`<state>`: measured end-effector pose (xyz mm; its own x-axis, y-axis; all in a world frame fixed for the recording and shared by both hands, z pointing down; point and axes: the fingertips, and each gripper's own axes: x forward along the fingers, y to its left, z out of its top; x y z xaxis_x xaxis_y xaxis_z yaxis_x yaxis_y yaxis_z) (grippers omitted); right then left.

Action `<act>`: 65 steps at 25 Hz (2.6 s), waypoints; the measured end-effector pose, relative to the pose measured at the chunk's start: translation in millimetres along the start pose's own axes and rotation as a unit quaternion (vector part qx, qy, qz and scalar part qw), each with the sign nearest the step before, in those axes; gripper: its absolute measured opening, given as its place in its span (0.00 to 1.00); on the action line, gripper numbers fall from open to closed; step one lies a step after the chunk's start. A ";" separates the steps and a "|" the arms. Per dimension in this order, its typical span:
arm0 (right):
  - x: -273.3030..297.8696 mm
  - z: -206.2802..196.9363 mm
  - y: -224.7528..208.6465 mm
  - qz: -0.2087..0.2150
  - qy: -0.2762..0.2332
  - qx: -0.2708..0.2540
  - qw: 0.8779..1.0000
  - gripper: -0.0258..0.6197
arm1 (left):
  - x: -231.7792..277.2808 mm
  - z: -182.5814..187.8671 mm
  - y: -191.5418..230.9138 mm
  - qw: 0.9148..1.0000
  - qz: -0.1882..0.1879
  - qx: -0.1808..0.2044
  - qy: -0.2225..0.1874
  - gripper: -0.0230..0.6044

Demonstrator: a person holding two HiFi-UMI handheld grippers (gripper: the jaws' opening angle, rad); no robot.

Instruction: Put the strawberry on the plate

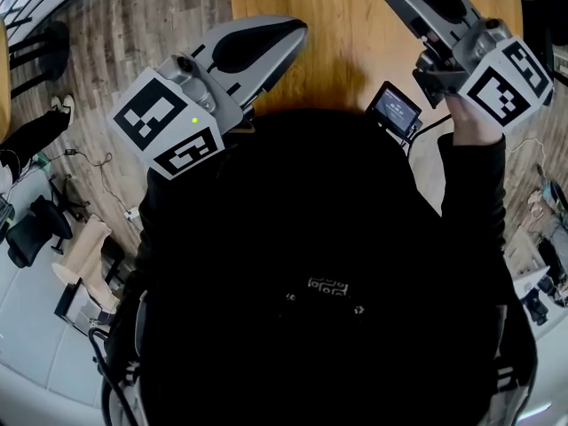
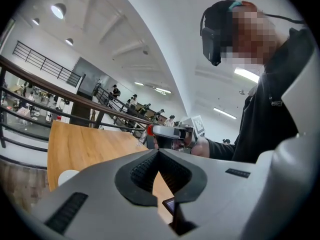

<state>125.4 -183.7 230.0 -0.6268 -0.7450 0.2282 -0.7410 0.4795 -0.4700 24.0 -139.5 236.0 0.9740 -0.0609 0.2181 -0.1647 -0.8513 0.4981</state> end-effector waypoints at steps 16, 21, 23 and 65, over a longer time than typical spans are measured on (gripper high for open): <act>17.0 -5.3 0.9 0.011 0.031 -0.008 0.999 0.26 | -5.6 -12.3 -7.1 1.000 -0.012 -0.021 -0.014 0.04; 20.8 -3.9 0.3 0.014 0.038 -0.013 0.999 0.26 | -4.8 -13.6 -8.3 0.999 -0.013 -0.028 -0.016 0.04; 26.8 -1.8 -1.3 0.015 0.044 -0.010 0.999 0.26 | -8.0 -10.3 -5.2 0.999 -0.012 -0.032 -0.017 0.04; 107.0 -87.9 -70.3 0.000 0.171 -0.029 0.985 0.26 | -24.8 -61.0 25.2 0.994 0.030 -0.098 -0.025 0.04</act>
<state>89.3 -256.4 362.4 -0.6644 -0.5497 0.5064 -0.7469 0.5127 -0.4234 -13.8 -127.7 294.4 0.9673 -0.1386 0.2123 -0.2448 -0.7282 0.6402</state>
